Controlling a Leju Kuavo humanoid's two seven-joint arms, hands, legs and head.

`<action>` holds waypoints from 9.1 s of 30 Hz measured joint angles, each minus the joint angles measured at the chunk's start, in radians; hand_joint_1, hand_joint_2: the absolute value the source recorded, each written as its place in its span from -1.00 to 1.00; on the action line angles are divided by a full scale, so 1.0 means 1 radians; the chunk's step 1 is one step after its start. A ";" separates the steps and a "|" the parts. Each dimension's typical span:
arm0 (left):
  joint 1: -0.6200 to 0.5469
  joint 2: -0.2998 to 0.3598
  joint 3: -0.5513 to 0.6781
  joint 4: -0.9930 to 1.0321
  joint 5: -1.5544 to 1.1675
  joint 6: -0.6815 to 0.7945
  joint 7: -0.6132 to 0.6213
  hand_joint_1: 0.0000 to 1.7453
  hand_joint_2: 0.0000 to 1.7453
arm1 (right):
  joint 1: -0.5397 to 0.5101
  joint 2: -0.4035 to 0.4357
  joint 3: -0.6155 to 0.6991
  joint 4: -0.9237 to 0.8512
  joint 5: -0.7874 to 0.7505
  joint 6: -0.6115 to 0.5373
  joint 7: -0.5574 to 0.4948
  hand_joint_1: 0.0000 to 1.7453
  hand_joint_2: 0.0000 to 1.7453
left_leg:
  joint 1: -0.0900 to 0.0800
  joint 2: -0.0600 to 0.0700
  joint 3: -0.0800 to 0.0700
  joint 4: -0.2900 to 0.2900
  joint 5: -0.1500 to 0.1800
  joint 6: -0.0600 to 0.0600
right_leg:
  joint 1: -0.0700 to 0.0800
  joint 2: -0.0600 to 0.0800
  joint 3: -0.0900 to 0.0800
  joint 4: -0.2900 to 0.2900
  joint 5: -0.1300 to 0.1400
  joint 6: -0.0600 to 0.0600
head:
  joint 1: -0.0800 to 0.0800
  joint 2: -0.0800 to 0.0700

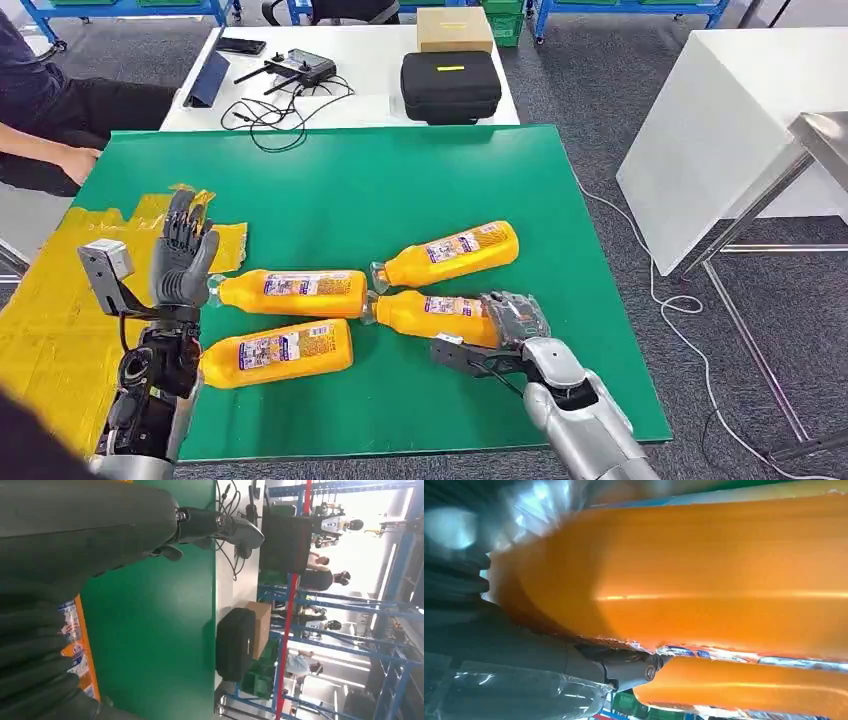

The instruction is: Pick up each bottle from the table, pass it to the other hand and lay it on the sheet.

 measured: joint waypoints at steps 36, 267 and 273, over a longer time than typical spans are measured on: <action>0.270 -0.084 -0.031 -0.479 0.018 0.037 0.057 -1.00 1.00 | -0.201 0.159 -0.086 -0.517 -0.647 -0.100 -0.272 1.00 1.00 | 0.000 -0.012 -0.034 0.001 0.011 -0.001 | -0.004 -0.009 -0.028 0.002 0.007 0.000 | 0.001 0.000; -0.117 0.155 0.133 0.094 -0.105 -0.153 -0.301 -1.00 -1.00 | -0.277 0.394 0.553 0.382 -0.207 -0.003 0.105 1.00 1.00 | 0.002 -0.013 -0.033 0.000 0.014 -0.004 | -0.001 -0.011 -0.028 0.002 0.008 -0.001 | 0.002 0.000; -0.115 0.155 0.144 0.099 -0.097 -0.153 -0.301 -1.00 -1.00 | -0.286 0.395 0.552 0.384 -0.209 0.008 0.073 1.00 1.00 | 0.002 -0.013 -0.034 0.000 0.014 -0.004 | -0.001 -0.011 -0.028 0.002 0.008 -0.001 | 0.002 0.000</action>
